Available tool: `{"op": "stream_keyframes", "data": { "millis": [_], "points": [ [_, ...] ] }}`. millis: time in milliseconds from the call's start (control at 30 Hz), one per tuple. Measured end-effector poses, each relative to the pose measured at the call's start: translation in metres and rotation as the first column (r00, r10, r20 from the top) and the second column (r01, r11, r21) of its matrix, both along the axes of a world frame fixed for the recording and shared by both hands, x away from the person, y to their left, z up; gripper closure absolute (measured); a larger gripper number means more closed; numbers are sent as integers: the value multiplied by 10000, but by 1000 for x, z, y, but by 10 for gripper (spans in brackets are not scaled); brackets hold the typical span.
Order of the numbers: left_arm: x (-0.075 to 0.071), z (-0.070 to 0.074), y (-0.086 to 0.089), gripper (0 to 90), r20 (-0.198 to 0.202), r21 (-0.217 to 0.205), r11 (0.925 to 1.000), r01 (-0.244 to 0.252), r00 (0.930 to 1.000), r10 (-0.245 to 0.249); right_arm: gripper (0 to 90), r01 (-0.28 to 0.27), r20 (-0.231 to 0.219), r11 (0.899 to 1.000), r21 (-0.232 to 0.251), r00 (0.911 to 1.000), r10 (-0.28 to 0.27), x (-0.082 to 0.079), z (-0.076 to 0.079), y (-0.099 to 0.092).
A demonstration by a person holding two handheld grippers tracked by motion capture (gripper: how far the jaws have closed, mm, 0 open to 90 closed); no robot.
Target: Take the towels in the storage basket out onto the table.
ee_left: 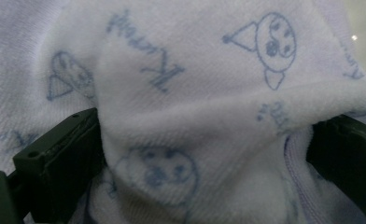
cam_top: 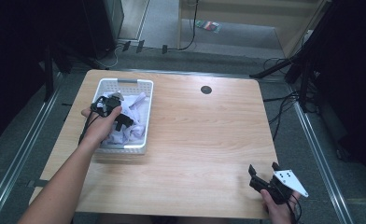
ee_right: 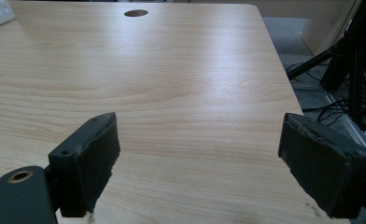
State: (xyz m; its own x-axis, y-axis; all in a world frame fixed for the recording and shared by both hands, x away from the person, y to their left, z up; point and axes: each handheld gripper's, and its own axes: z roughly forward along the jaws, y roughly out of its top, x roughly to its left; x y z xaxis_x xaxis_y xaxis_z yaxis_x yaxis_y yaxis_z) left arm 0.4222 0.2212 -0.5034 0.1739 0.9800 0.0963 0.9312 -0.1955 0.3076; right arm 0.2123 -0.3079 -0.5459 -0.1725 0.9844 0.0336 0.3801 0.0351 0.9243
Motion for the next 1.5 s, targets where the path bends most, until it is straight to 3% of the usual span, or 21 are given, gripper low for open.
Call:
{"op": "stream_keyframes", "data": {
  "millis": [133, 367, 567, 767, 933, 1067, 1200, 1300, 1500],
  "points": [
    [1, -4, -2, 0, -26, 157, 9999, -13, 10000, 14, 127, -3, 25, 10000, -26, 10000, 3, 0, 0, 0],
    [2, -8, -3, 0, -196, 247, 9989, 408, 9990, -403, 127, -9, 2, 10000, -18, 10000, 9, 0, 0, 1],
    [1, -8, -5, 47, -281, 606, 9953, 754, 9969, -738, 127, -24, 4, 10000, -27, 10000, 24, 0, 0, 1],
    [-2, -2, -3, 390, -93, 1035, 9903, 928, 9957, -923, 127, -44, 6, 10000, -20, 10000, 44, 0, 0, 1],
    [-3, 1, 0, 515, -112, 1100, 9894, 951, 9955, -945, 127, -43, 7, 10000, -20, 10000, 43, 0, 0, 1],
    [-2, 4, 4, 554, -111, 854, 9925, 870, 9962, -864, 127, -33, -1, 10000, -2, 10000, 33, 0, 0, 1],
    [-1, 10, 14, 577, -46, 155, 9978, 637, 9980, -636, 127, -34, -8, 10000, 31, 10000, 34, 0, 0, 0],
    [-2, 17, 18, 582, 72, -189, 9979, 622, 9980, -621, 127, -31, -5, 10000, 65, 10000, 31, 0, 0, 0],
    [-7, 36, 18, 584, 338, -430, 9954, 857, 9959, -843, 127, -20, -5, 10000, 64, 10000, 20, 0, 0, 0]
  ]
}}
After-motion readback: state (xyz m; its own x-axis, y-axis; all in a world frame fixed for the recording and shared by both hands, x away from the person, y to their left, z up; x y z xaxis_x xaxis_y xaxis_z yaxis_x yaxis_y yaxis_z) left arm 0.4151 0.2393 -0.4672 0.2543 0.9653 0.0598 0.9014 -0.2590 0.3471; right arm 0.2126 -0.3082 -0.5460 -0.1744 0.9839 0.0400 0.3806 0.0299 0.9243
